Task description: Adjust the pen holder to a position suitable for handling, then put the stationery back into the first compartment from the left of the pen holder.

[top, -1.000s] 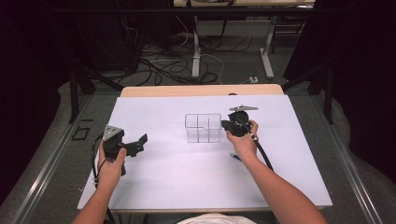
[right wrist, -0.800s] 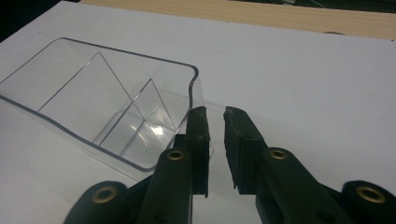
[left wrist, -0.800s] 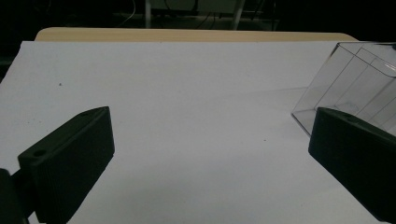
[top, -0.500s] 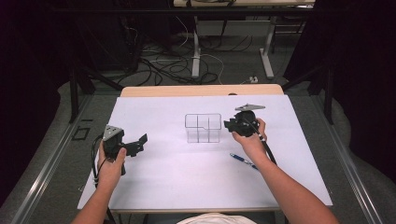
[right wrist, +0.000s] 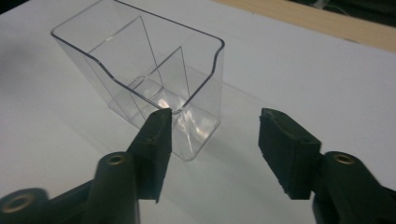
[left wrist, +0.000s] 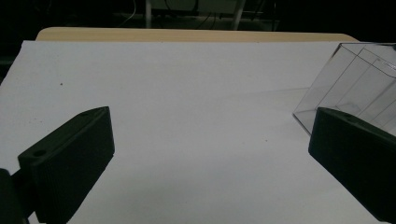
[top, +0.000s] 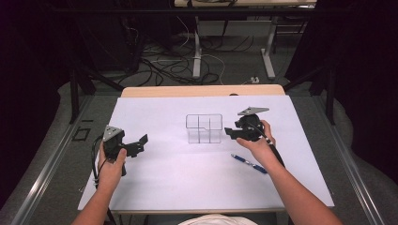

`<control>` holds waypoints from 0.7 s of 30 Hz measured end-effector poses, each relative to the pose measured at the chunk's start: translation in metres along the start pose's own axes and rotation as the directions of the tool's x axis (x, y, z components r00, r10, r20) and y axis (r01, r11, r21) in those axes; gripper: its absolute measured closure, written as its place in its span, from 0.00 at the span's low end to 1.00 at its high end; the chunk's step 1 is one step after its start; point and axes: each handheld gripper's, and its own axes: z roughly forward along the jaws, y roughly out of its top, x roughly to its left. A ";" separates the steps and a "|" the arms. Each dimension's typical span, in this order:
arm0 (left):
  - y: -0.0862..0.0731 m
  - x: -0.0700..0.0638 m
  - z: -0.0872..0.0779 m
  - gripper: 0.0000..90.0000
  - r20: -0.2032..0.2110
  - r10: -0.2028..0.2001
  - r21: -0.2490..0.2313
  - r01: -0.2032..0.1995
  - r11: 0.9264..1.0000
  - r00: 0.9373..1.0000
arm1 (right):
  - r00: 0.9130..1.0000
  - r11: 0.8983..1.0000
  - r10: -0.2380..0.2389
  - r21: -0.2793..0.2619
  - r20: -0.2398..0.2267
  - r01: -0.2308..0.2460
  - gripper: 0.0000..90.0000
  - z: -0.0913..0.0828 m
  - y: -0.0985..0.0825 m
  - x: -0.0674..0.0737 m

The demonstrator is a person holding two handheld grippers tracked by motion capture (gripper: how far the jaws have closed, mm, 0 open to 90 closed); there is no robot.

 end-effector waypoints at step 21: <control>0.000 -0.001 -0.001 0.00 0.002 -0.012 -0.005 0.012 1.000 1.000 | 0.985 0.975 -0.162 0.145 -0.066 0.170 0.30 -0.035 0.001 -0.005</control>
